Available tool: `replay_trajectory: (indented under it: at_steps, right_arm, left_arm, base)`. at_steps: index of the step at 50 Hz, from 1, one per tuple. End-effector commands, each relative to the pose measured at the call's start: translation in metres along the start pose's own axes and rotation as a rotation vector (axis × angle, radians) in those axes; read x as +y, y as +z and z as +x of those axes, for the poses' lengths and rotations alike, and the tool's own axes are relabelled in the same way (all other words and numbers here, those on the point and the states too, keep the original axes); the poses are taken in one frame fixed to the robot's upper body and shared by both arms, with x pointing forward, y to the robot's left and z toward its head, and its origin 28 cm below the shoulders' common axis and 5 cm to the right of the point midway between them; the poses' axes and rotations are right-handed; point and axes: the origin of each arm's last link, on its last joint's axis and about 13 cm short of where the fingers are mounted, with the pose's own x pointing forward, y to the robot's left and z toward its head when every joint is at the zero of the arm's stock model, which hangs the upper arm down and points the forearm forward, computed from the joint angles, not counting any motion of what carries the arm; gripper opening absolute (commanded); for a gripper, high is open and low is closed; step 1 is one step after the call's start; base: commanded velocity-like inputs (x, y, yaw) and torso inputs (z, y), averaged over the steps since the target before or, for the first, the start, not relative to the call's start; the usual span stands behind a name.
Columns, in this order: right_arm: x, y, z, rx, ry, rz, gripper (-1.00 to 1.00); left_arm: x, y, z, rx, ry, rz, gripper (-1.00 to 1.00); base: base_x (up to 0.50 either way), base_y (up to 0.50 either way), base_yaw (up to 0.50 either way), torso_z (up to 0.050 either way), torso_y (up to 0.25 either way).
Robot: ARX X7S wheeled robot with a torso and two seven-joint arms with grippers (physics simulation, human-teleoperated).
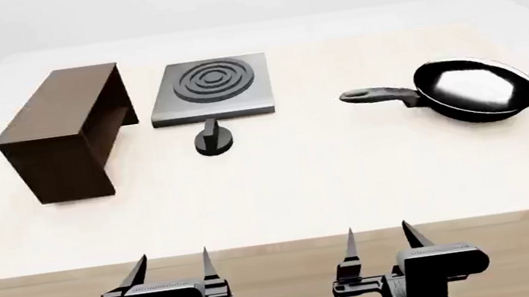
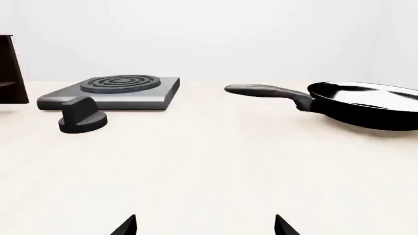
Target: Put the frying pan on top of the cabinet.
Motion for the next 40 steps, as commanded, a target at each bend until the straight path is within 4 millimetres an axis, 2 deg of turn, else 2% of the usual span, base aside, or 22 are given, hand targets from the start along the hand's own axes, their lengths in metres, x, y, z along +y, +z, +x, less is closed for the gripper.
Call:
replay_trajectory:
  at_steps: [1,11,37,40]
  right_arm:
    - [-0.0003,0.0019,0.0008,-0.004,-0.008,0.007,1.0]
    - [-0.0003,0.0023,0.0016,0.01,0.003,0.033,1.0]
    - [-0.0009,0.0016,0.0013,-0.004,0.0,0.036,1.0]
    - [-0.0012,0.0014,0.0019,-0.002,-0.018,0.024,1.0]
  left_arm:
    - [0.0001,-0.0001,0.0013,-0.001,0.002,0.001,1.0]
    - [-0.0003,-0.0005,0.0013,0.005,-0.001,0.004,1.0]
    - [-0.0006,-0.0012,0.0016,0.009,-0.007,0.009,1.0]
    - [-0.0006,-0.0012,0.0014,0.007,-0.007,0.012,1.0]
  base:
    - [0.0,0.0,0.0,0.0,0.0]
    - [0.0,0.0,0.0,0.0,0.0]
    - [0.0,-0.5,0.0,0.0,0.0]
    - [0.0,0.0,0.0,0.0,0.0]
